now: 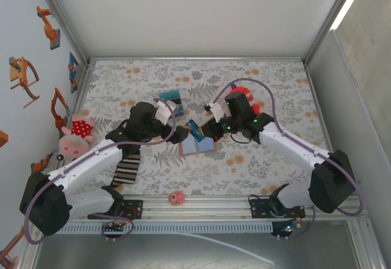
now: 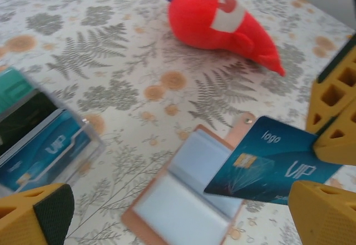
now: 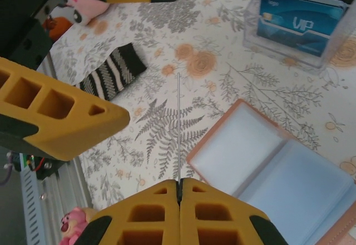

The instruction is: Take the credit cards out of the card holder

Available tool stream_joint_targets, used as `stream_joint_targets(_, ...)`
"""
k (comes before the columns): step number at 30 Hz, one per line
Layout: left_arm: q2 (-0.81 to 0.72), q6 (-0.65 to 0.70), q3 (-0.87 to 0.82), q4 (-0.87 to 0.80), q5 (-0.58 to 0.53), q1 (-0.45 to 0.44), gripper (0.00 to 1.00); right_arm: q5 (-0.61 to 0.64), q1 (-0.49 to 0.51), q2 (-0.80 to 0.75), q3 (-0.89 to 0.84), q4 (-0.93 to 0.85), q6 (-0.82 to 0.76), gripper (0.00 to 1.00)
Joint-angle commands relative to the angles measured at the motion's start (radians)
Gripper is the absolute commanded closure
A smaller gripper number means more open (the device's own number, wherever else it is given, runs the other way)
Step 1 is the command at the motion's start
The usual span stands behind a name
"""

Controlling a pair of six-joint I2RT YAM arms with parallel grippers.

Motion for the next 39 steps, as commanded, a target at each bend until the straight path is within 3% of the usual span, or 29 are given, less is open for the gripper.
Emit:
stream_joint_targets(1, 0.016, 0.097, 0.053, -0.039, 0.191, 0.008, 0.02, -0.082, 0.009, -0.025, 0.047, -0.096, -0.131, 1.00)
stream_joint_targets(9, 0.048, 0.172, 0.089, -0.104, 0.362, 0.008, 0.14, -0.161, 0.010, -0.037, 0.079, -0.203, -0.252, 1.00)
stream_joint_targets(13, 0.053, 0.202, 0.094, -0.136, 0.429, 0.008, 0.34, -0.204, 0.010, -0.040, 0.095, -0.247, -0.313, 1.00)
stream_joint_targets(15, 0.060, 0.212, 0.101, -0.155, 0.460, 0.008, 0.35, -0.220, 0.010, -0.036, 0.106, -0.265, -0.335, 1.00)
stream_joint_targets(22, 0.085, 0.244, 0.127, -0.215, 0.545, 0.008, 0.92, -0.243, 0.010, -0.018, 0.132, -0.278, -0.358, 1.00)
stream_joint_targets(24, 0.085, 0.244, 0.127, -0.212, 0.553, 0.008, 1.00, -0.239, 0.010, -0.012, 0.135, -0.279, -0.357, 1.00)
stream_joint_targets(26, 0.082, 0.243, 0.125, -0.211, 0.555, 0.008, 1.00, -0.219, 0.009, -0.011, 0.136, -0.273, -0.346, 0.97)
stream_joint_targets(30, 0.044, 0.221, 0.095, -0.177, 0.551, 0.018, 1.00, -0.158, -0.002, -0.037, 0.100, -0.208, -0.283, 0.68)
stream_joint_targets(39, -0.160, -0.032, -0.088, 0.148, 0.384, 0.033, 1.00, -0.064, -0.042, -0.177, -0.098, 0.133, -0.031, 0.54)
